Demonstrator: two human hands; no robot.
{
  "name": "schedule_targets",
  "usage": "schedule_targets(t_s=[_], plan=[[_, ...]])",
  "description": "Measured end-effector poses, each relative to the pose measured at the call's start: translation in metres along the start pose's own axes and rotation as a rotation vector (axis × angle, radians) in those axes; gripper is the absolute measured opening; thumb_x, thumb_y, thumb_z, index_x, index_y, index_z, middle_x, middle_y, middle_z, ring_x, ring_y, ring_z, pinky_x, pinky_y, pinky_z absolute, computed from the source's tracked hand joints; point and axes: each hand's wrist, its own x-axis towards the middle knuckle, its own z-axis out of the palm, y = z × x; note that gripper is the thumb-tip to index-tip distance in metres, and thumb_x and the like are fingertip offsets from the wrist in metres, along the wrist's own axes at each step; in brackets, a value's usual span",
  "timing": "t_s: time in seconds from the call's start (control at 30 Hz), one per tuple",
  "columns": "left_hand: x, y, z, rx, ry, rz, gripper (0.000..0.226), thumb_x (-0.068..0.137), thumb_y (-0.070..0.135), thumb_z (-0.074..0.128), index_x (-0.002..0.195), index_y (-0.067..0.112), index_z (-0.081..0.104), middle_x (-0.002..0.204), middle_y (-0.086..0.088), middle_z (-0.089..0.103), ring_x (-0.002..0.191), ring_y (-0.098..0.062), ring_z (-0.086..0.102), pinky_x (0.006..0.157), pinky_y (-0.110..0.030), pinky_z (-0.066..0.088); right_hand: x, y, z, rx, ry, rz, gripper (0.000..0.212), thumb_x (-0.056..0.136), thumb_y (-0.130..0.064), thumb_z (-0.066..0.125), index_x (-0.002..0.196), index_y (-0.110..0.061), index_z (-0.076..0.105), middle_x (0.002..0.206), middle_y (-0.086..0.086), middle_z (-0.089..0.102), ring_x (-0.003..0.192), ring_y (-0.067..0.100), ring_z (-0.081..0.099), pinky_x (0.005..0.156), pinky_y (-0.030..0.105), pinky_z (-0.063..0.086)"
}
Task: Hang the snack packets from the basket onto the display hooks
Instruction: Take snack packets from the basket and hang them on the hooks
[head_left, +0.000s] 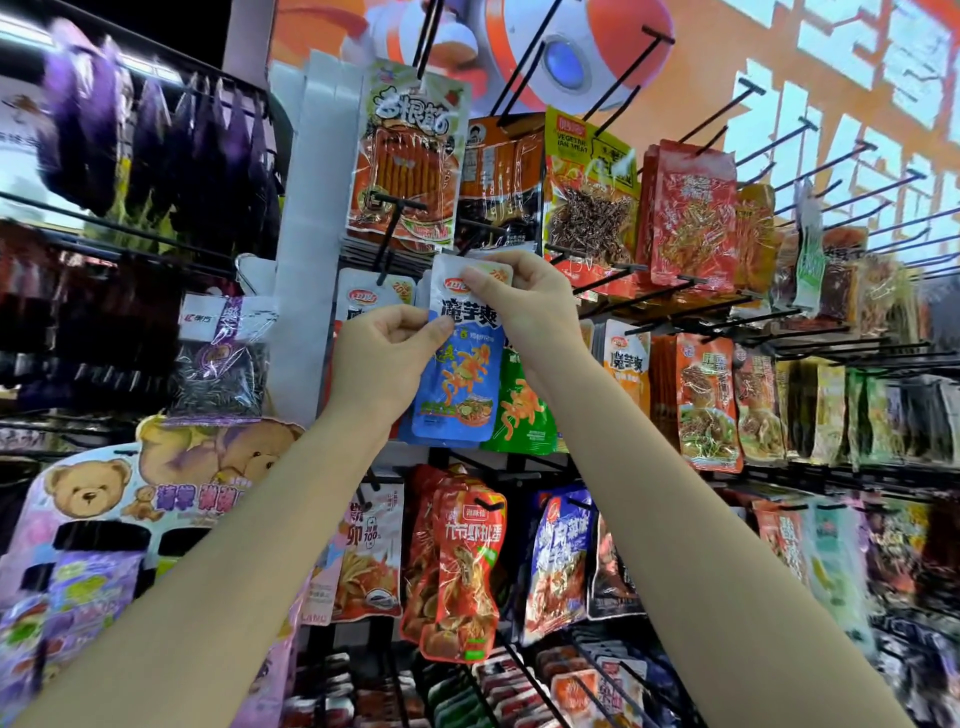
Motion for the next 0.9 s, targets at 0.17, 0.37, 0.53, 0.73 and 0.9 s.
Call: schedule_targets(t_s=[0.17, 0.37, 0.53, 0.73, 0.9], plan=[[0.004, -0.004, 0.000, 0.031, 0.008, 0.007, 0.018, 0.090, 0.015, 0.075, 0.077, 0.021, 0.064, 0.059, 0.016, 0.070, 0.057, 0.001, 0.067, 0.054, -0.020, 0.055, 0.003, 0.002, 0.002, 0.083, -0.009, 0.066, 0.010, 0.088, -0.014, 0.077, 0.097, -0.011, 0.072, 0.094, 0.010, 0.074, 0.086, 0.021, 0.069, 0.081, 0.036, 0.059], [0.007, -0.005, -0.001, 0.071, 0.015, 0.014, 0.019, 0.088, 0.016, 0.077, 0.074, 0.022, 0.066, 0.074, 0.002, 0.073, 0.067, -0.015, 0.069, 0.073, -0.042, 0.061, 0.008, -0.002, 0.004, 0.211, -0.003, 0.219, 0.020, 0.095, -0.014, 0.068, 0.076, -0.009, 0.065, 0.087, 0.014, 0.069, 0.080, 0.029, 0.066, 0.074, 0.041, 0.057], [0.007, -0.010, -0.008, 0.155, 0.009, 0.001, 0.018, 0.087, 0.019, 0.079, 0.074, 0.022, 0.067, 0.078, -0.001, 0.073, 0.075, -0.021, 0.071, 0.079, -0.050, 0.061, 0.009, 0.003, 0.007, -0.123, 0.049, 0.118, 0.018, 0.097, -0.021, 0.065, 0.083, -0.013, 0.071, 0.091, 0.018, 0.073, 0.082, 0.026, 0.064, 0.077, 0.050, 0.056], [0.000, -0.006, -0.031, 0.768, 0.014, 0.424, 0.045, 0.080, 0.033, 0.083, 0.116, 0.023, 0.059, 0.098, 0.004, 0.058, 0.086, -0.016, 0.053, 0.072, -0.037, 0.049, -0.024, 0.009, -0.020, -0.668, 0.190, -0.414, 0.013, 0.096, -0.019, 0.065, 0.107, -0.013, 0.068, 0.089, -0.003, 0.064, 0.078, 0.010, 0.057, 0.067, 0.021, 0.047], [0.008, -0.016, -0.035, 1.178, -0.215, 0.760, 0.064, 0.086, 0.047, 0.071, 0.144, 0.028, 0.052, 0.156, -0.009, 0.038, 0.140, -0.034, 0.036, 0.103, -0.057, 0.039, -0.038, 0.038, -0.040, -0.999, 0.045, -0.407, 0.038, 0.095, -0.033, 0.068, 0.129, -0.017, 0.063, 0.121, 0.005, 0.056, 0.116, 0.023, 0.047, 0.093, 0.029, 0.037]])
